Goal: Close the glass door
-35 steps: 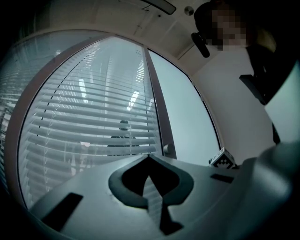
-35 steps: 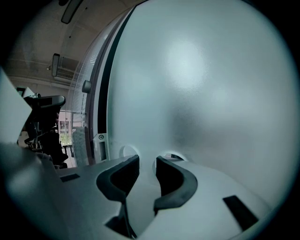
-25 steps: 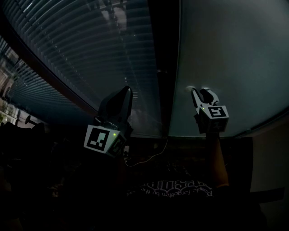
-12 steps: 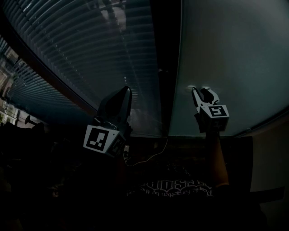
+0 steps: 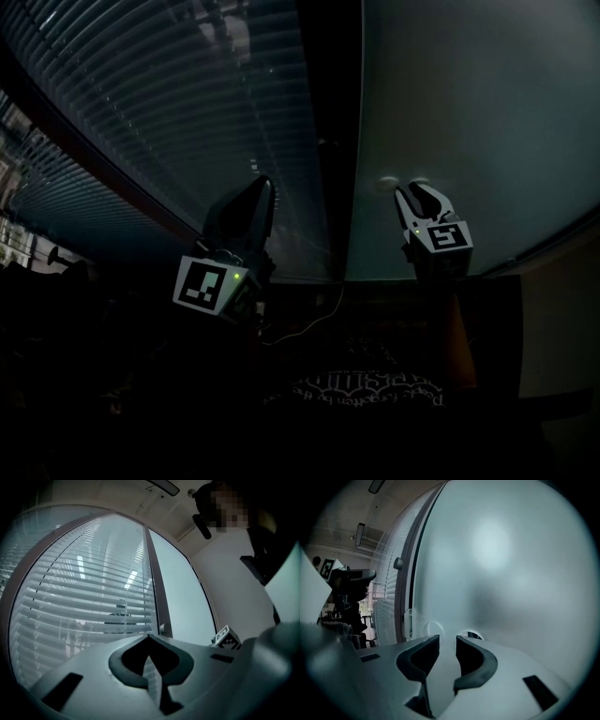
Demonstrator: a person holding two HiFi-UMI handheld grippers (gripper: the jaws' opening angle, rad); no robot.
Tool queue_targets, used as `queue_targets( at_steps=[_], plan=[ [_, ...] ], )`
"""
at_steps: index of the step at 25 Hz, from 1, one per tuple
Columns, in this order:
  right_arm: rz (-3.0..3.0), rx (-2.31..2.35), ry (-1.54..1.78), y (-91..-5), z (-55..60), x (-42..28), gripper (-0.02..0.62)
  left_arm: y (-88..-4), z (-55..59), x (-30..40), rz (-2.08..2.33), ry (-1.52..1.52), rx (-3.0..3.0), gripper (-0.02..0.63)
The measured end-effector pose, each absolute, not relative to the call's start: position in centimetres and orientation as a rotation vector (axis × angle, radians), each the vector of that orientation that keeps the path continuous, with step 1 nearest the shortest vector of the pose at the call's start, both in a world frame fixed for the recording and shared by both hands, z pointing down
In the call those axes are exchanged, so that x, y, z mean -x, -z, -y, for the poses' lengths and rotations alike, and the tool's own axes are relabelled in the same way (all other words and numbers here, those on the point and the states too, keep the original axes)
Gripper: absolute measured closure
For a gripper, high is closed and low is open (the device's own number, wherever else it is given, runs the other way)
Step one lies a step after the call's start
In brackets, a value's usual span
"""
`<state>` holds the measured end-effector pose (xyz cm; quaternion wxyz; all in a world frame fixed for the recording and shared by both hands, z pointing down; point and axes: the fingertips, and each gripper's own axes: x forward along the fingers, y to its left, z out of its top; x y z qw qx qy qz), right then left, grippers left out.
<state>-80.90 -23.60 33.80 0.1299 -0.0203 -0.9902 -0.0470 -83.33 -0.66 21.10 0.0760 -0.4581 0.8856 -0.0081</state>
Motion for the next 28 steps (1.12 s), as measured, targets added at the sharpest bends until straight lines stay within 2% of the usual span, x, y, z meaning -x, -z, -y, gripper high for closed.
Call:
queue_targets(
  at_steps=[2,5,9,28],
  plan=[
    [2.899,0.065,0.130,-33.3,23.2,79.9,0.497,-21.1,1.0,83.1,-2.651,0.022,1.386,0.604],
    [2.955,0.088,0.128,-31.8,22.4,78.7,0.560,-21.0,1.3,82.8,-2.642,0.019,1.396,0.604],
    [3.014,0.133,0.150,-29.9,21.1,77.9,0.592,-20.7,1.6,82.4,-2.633,0.018,1.403,0.604],
    [3.105,0.213,0.271,-25.7,18.7,75.1,0.594,-20.0,-0.1,79.5,-2.653,0.019,1.328,0.604]
  ],
)
